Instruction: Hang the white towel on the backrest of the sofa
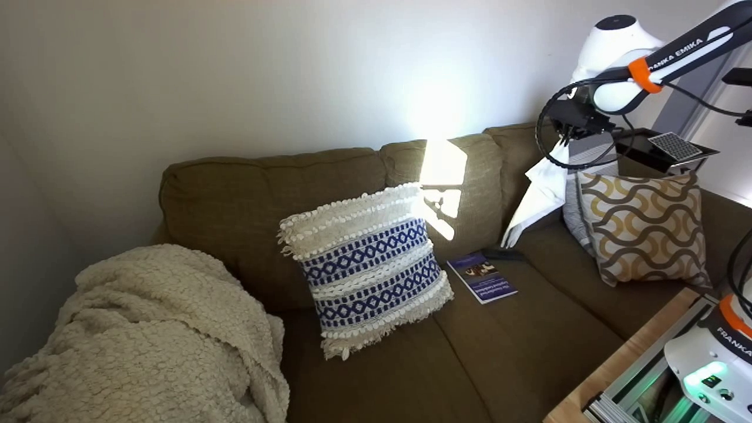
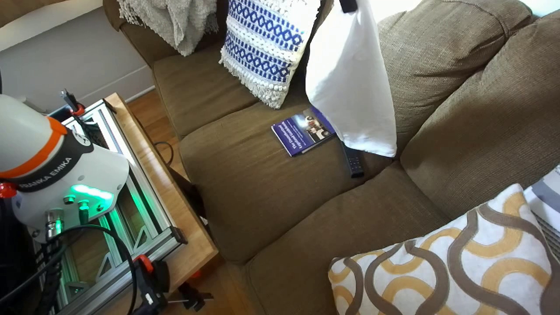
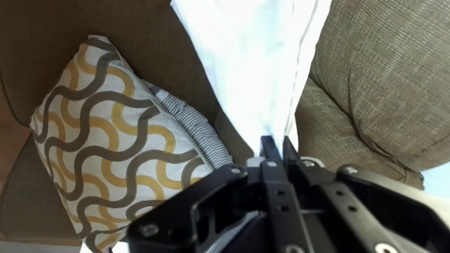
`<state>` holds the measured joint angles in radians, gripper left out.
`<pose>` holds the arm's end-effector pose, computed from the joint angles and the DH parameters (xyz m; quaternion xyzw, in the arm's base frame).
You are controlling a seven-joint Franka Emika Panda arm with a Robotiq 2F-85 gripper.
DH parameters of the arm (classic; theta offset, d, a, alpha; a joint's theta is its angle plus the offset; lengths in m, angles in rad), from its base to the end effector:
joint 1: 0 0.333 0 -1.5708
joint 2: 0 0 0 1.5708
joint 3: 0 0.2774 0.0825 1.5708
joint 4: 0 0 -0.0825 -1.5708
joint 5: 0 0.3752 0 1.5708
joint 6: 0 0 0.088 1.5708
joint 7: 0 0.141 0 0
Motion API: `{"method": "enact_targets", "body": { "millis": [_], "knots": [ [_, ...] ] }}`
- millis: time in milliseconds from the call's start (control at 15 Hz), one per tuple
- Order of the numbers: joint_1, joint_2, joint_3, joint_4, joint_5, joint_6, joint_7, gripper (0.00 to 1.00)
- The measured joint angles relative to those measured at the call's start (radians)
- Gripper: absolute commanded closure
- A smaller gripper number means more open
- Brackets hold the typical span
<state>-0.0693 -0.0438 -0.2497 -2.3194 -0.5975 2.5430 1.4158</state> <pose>0.5044 -0.1703 0.3209 0.7799 -0.5819 0.2090 0.0967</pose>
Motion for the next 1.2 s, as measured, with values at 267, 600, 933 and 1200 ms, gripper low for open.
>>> {"method": "enact_targets", "body": {
  "millis": [267, 600, 933, 1200],
  "knots": [
    [-0.040, -0.037, 0.033, 0.034, 0.003, 0.000, 0.049, 0.95],
    [-0.048, -0.040, 0.041, 0.041, 0.003, 0.000, 0.058, 0.95],
    [-0.058, -0.038, 0.050, 0.049, 0.001, 0.001, 0.058, 0.99],
    [-0.081, -0.024, 0.058, 0.122, 0.006, 0.006, 0.058, 0.99]
  ]
}}
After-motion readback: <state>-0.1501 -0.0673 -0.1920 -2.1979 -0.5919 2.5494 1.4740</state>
